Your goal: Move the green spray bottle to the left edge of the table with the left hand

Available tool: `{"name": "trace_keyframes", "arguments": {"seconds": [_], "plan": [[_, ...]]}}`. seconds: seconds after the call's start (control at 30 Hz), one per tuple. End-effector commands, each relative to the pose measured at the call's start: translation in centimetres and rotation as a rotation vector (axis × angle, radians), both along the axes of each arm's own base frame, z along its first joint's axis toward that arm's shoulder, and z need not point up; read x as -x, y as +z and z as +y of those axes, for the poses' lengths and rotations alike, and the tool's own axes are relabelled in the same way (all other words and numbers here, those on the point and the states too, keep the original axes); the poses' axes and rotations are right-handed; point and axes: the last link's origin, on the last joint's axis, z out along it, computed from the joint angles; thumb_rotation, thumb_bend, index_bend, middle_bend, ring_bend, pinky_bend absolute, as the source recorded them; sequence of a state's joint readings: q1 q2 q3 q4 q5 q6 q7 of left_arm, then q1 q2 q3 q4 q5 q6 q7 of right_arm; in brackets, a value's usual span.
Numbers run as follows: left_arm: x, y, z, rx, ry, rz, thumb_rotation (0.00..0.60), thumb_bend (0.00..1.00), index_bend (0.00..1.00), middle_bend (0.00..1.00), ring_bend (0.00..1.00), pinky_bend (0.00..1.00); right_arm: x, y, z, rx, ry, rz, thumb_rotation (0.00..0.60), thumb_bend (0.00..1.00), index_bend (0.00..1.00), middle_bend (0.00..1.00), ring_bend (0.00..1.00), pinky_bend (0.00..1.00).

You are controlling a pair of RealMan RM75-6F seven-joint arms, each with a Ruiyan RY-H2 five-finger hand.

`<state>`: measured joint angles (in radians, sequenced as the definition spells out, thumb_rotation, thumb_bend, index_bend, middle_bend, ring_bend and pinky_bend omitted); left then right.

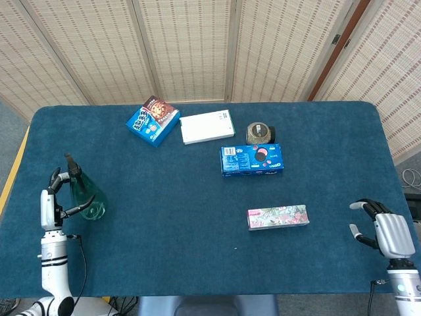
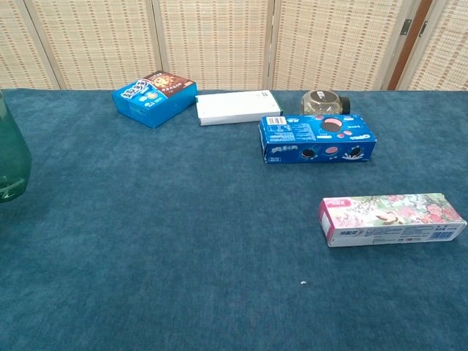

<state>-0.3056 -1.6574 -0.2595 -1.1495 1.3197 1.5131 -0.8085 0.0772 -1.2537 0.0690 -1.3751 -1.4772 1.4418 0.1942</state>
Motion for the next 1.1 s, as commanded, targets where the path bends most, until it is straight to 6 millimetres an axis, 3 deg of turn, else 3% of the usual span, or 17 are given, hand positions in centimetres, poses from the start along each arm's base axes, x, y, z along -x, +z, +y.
{"name": "trace_keyframes", "arguments": {"seconds": [0.03,1.1], "plan": [[0.7,-0.9,-0.8,-0.016,0.0,-0.022,0.6,0.1,0.58,0.49,0.44,0.07,0.0,0.0,0.0,-0.001,0.0,-0.001,0.6,0.24,0.4,0.37,0.32,0.52],[2.4,-3.7,-1.4,-0.067,0.014,-0.123,0.6,0.15,0.58,0.49,0.44,0.07,0.2,-0.5,0.1,-0.013,-0.008,-0.011,0.6,0.24,0.4,0.37,0.32,0.52]]}}
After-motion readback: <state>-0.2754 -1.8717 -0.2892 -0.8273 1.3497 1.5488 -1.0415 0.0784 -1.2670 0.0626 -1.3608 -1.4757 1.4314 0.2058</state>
